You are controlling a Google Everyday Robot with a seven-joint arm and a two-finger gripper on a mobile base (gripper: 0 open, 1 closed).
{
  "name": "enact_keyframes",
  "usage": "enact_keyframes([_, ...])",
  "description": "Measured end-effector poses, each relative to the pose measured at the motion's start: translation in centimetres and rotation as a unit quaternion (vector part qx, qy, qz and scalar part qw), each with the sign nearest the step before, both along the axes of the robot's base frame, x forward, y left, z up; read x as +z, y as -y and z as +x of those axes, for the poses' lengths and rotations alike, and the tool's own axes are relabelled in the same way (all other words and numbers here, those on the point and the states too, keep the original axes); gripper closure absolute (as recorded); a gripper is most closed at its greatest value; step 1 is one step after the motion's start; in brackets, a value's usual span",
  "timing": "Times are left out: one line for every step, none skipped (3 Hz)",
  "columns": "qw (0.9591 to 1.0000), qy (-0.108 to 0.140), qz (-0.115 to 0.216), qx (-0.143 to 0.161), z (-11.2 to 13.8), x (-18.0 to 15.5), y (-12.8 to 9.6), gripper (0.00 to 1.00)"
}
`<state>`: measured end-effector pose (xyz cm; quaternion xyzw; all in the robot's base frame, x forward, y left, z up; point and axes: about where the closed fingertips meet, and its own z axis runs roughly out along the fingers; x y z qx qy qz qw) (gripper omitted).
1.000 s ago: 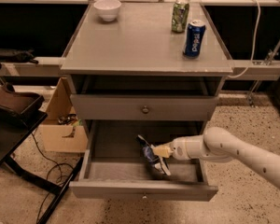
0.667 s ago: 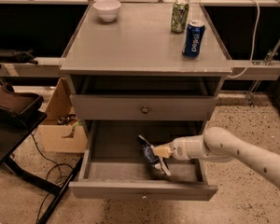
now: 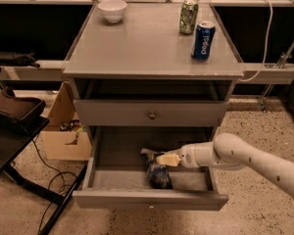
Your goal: Place blue chip bag into middle drawer
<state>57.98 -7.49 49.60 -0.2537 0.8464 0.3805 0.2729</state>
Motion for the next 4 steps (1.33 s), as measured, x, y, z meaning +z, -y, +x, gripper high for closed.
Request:
enact_keyframes([1.0000,0.000,0.000,0.000,0.0,0.0,0.0,0.00])
enact_keyframes([0.9996,0.027,0.002,0.004,-0.3,3.1,-0.2,0.00])
enact_keyframes([0.9980,0.060,-0.007,0.017,-2.8,9.2,0.7,0.00])
enact_keyframes([0.9954,0.082,-0.038,0.032,-6.2,15.5,3.0,0.00])
